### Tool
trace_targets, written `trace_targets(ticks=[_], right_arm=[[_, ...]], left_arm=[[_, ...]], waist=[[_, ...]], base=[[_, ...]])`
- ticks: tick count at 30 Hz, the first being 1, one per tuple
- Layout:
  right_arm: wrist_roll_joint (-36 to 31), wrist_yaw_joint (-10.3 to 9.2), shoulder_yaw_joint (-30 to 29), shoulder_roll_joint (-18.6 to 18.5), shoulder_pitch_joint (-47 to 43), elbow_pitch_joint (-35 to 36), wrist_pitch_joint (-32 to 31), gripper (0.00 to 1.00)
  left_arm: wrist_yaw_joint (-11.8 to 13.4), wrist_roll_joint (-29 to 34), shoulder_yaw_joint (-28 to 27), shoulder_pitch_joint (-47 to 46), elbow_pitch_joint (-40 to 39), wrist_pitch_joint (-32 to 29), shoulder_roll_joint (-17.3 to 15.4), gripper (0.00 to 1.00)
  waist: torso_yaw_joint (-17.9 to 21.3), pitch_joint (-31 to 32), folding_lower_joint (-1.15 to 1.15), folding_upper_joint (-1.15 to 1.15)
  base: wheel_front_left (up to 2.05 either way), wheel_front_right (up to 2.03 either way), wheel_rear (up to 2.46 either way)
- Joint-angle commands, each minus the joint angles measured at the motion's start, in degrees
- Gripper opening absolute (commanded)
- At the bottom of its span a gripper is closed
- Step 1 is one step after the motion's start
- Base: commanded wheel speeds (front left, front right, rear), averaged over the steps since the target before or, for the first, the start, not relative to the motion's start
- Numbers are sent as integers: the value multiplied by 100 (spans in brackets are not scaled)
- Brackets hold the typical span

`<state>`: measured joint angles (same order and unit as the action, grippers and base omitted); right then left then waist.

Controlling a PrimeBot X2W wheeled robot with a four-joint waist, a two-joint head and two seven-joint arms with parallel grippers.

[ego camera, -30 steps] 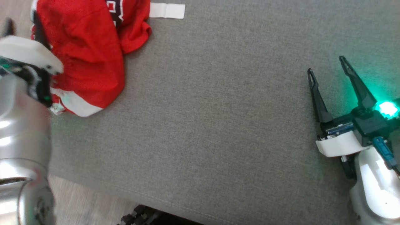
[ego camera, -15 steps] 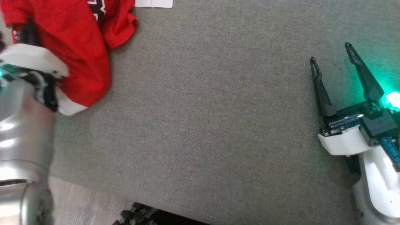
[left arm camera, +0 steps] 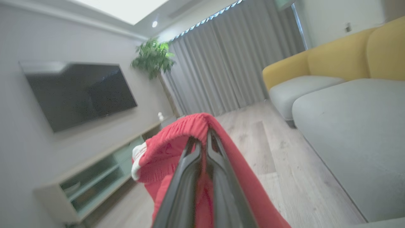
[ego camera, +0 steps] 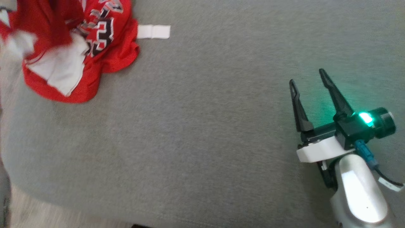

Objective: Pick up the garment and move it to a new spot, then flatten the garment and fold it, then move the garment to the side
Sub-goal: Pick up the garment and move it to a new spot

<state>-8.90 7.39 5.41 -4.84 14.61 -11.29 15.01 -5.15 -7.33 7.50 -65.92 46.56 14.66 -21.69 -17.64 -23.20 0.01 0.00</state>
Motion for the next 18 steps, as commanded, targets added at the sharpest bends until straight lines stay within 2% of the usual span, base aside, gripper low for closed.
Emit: trace_targets(ticks=[1, 5, 9, 14, 18], right_arm=[[66, 10, 156, 104, -80, 133, -1, 100], [259, 10, 205, 182, -206, 88, -1, 100], [710, 10, 258, 193, -328, 171, -1, 100], [1024, 10, 382, 195, -423, 303, -1, 100], [1212, 10, 406, 195, -461, 417, -1, 100]], left_arm=[[-44, 133, 30, -292, -421, -7, -419, 0], [-184, 282, 577, -433, -1197, -475, -493, 0], [-227, 164, 1179, -554, -1936, -989, -541, 0], [-232, -389, 2022, -585, -2579, -1415, -675, 0], [-233, -718, 2817, -354, -2984, -1502, -793, 0]], waist=[[513, 504, -1, 0], [1141, 937, -1, 0], [1844, 1202, -1, 0], [2715, 1271, -1, 0], [3250, 1151, -1, 0]], base=[[0, 0, 0], [0, 0, 0], [0, 0, 0], [0, 0, 0], [0, 0, 0]])
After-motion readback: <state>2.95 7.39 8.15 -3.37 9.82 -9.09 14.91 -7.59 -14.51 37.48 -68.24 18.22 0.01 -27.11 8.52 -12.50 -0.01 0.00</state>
